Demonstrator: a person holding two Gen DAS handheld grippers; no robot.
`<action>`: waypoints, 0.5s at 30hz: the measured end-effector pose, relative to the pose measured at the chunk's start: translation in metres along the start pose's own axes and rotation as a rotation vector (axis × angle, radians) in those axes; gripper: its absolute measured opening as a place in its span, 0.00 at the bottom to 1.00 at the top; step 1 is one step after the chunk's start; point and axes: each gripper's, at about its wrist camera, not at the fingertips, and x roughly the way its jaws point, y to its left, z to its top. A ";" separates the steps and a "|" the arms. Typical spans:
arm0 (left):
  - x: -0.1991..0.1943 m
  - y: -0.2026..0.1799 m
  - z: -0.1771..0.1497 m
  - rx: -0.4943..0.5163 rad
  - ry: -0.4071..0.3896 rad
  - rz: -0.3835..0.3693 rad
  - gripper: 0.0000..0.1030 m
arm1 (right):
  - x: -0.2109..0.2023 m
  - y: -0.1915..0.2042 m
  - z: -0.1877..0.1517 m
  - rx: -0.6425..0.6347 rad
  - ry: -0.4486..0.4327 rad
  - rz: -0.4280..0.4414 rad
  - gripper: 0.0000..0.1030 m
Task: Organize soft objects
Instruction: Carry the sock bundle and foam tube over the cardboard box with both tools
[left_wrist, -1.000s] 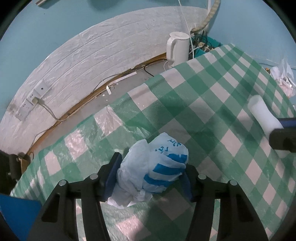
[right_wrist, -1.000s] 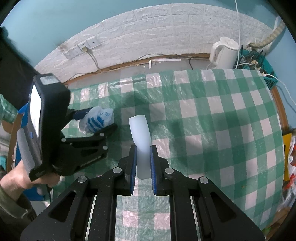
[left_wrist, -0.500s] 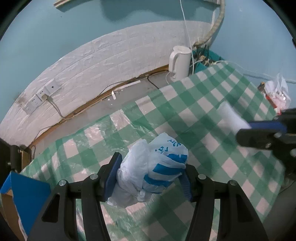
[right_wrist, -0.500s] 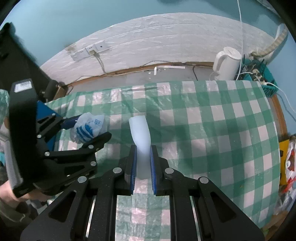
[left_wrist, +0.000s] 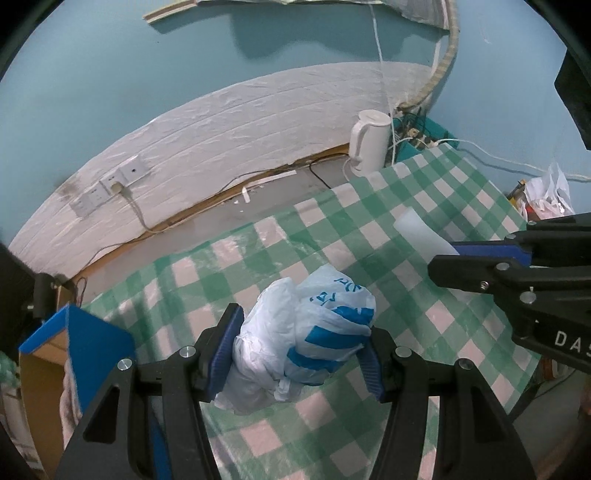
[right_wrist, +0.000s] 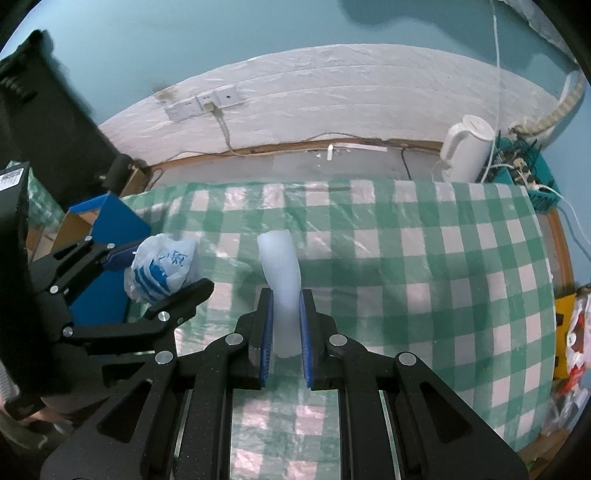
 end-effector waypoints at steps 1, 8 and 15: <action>-0.004 0.002 -0.002 -0.006 0.000 0.004 0.58 | -0.001 0.004 0.000 -0.006 -0.001 0.002 0.11; -0.028 0.023 -0.018 -0.039 -0.004 0.039 0.58 | -0.003 0.030 -0.004 -0.055 0.002 0.017 0.11; -0.049 0.049 -0.035 -0.106 0.002 0.060 0.58 | -0.006 0.061 -0.005 -0.105 0.000 0.031 0.11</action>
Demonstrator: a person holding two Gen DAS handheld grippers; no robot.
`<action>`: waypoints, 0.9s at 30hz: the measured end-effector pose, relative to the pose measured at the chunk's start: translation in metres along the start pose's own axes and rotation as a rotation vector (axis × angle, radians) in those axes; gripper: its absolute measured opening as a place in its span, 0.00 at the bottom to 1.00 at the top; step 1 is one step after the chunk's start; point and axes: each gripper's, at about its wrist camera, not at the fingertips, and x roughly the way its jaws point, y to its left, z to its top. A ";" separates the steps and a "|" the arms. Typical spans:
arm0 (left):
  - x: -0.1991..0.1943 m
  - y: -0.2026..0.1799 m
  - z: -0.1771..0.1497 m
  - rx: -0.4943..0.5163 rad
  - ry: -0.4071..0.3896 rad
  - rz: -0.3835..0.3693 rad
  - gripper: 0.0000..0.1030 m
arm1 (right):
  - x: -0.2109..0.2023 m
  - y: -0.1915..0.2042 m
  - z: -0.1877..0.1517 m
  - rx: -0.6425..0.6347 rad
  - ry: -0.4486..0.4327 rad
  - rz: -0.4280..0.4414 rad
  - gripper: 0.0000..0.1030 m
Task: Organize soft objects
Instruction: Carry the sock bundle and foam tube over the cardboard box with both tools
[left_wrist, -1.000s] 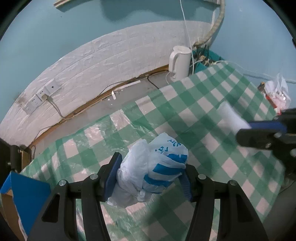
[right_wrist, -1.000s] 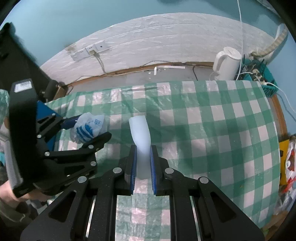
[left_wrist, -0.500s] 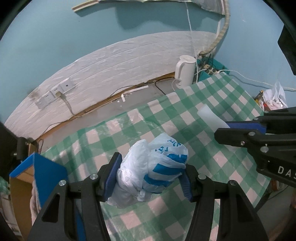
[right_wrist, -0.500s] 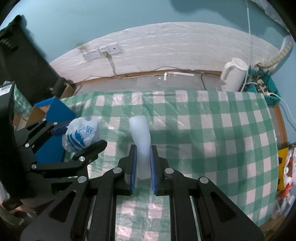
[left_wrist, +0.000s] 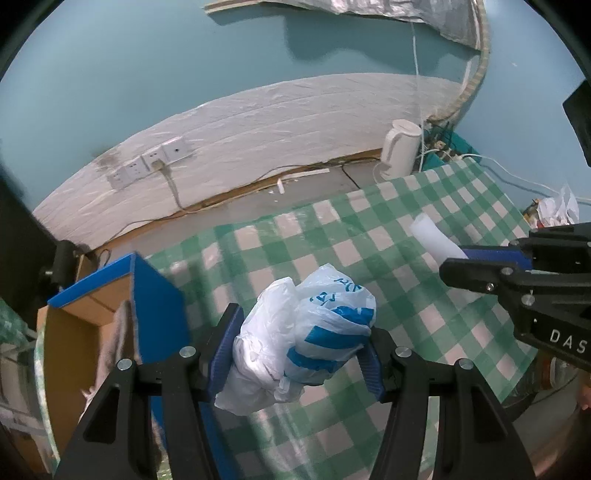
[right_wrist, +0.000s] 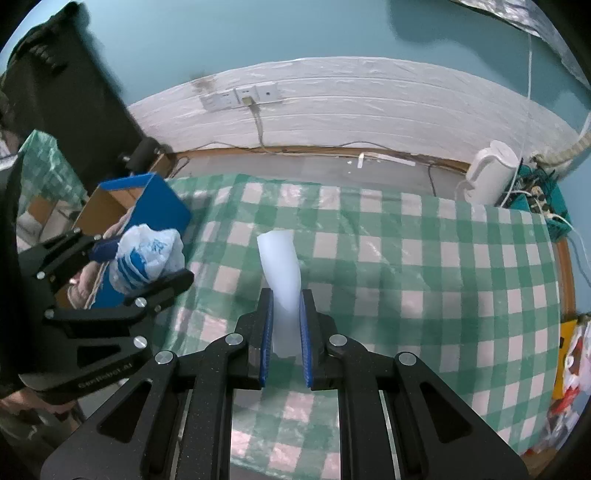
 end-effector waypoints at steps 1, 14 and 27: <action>-0.003 0.004 -0.002 -0.004 -0.002 0.006 0.58 | 0.000 0.004 0.000 -0.007 0.002 0.001 0.11; -0.041 0.067 -0.034 -0.122 -0.029 0.040 0.58 | 0.009 0.065 0.004 -0.105 0.026 0.041 0.11; -0.056 0.129 -0.069 -0.245 -0.027 0.097 0.58 | 0.019 0.136 0.020 -0.206 0.037 0.081 0.11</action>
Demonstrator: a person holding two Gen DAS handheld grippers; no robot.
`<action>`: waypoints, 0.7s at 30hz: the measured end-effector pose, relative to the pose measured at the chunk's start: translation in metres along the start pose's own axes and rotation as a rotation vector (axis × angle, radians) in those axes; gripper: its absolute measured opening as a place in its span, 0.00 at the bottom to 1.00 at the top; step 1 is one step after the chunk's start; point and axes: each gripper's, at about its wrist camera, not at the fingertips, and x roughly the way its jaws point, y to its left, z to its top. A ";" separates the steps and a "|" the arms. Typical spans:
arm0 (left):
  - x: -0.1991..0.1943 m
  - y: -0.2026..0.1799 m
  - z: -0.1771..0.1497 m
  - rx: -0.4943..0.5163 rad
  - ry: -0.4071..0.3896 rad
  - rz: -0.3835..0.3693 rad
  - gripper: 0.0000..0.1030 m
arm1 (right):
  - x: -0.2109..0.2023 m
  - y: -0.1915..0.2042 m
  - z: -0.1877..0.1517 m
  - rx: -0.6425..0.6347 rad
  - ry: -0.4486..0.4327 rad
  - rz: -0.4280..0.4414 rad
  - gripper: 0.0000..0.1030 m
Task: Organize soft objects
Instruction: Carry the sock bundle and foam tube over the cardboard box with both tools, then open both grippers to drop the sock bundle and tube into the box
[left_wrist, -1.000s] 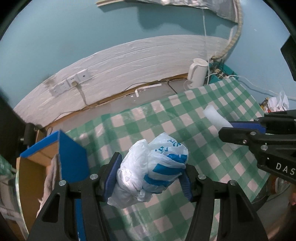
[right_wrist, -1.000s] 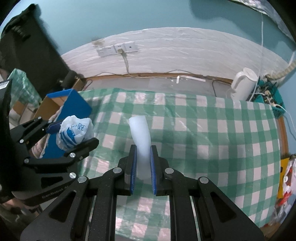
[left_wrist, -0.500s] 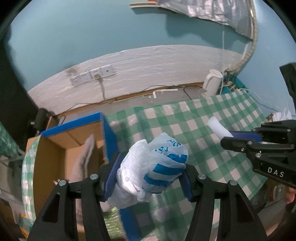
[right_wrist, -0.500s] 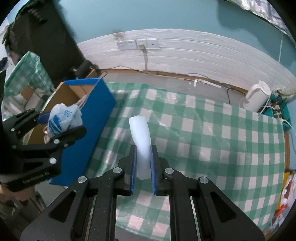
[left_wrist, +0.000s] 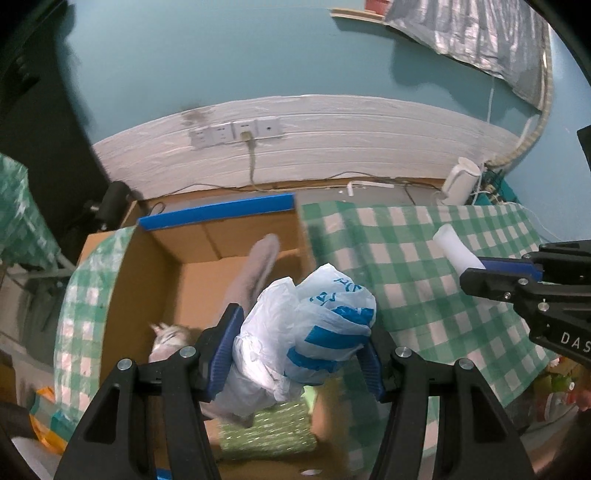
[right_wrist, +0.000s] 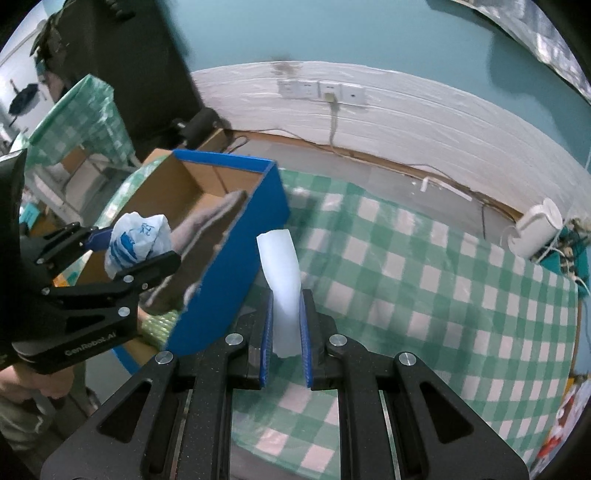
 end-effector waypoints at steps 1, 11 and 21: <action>-0.001 0.005 -0.002 -0.008 -0.001 0.005 0.58 | 0.002 0.004 0.002 -0.005 0.004 0.001 0.11; -0.005 0.061 -0.025 -0.108 0.022 0.062 0.58 | 0.027 0.049 0.015 -0.067 0.042 0.032 0.11; -0.001 0.094 -0.043 -0.182 0.046 0.072 0.58 | 0.052 0.087 0.023 -0.094 0.081 0.084 0.11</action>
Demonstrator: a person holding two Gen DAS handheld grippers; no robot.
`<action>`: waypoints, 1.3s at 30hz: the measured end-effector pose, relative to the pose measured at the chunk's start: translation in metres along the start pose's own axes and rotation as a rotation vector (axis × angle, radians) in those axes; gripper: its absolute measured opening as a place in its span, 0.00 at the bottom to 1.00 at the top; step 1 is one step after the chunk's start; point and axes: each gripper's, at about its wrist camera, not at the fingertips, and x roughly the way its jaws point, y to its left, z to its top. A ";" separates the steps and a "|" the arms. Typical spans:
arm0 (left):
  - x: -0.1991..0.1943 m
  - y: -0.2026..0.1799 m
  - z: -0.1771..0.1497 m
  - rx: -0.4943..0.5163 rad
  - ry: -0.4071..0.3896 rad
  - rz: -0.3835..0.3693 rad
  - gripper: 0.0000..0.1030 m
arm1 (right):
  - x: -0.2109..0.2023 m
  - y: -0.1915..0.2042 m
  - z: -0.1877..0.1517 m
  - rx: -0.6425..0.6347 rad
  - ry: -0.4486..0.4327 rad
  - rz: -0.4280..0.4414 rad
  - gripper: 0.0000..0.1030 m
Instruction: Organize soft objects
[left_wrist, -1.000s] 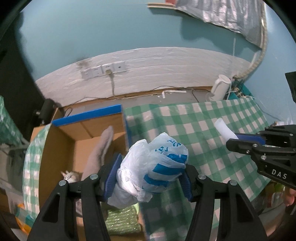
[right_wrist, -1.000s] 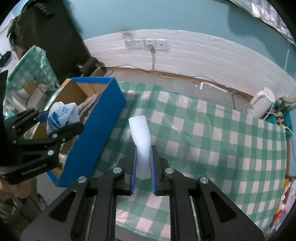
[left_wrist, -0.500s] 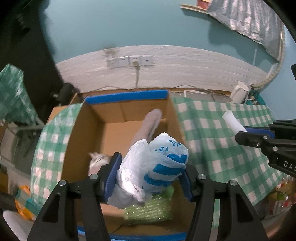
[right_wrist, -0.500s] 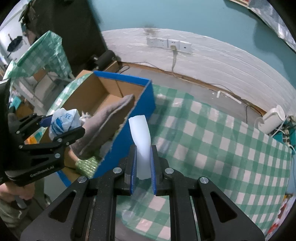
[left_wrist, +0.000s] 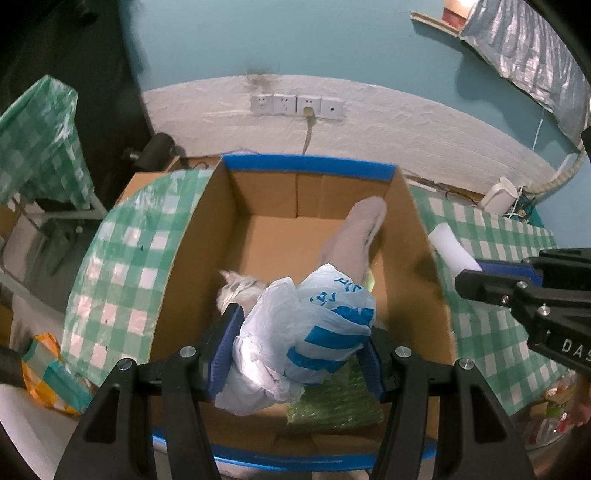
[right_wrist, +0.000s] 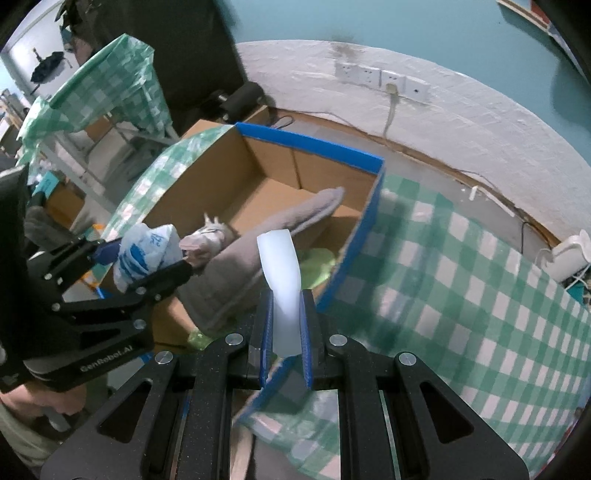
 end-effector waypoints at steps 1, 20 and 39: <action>0.002 0.003 -0.002 -0.004 0.006 -0.001 0.58 | 0.003 0.003 0.001 -0.003 0.005 0.002 0.11; 0.007 0.035 -0.016 -0.103 0.064 0.018 0.73 | 0.015 0.015 0.004 0.000 0.033 0.008 0.43; -0.049 0.001 -0.014 -0.026 -0.046 -0.025 0.84 | -0.055 -0.017 -0.022 0.088 -0.126 -0.075 0.61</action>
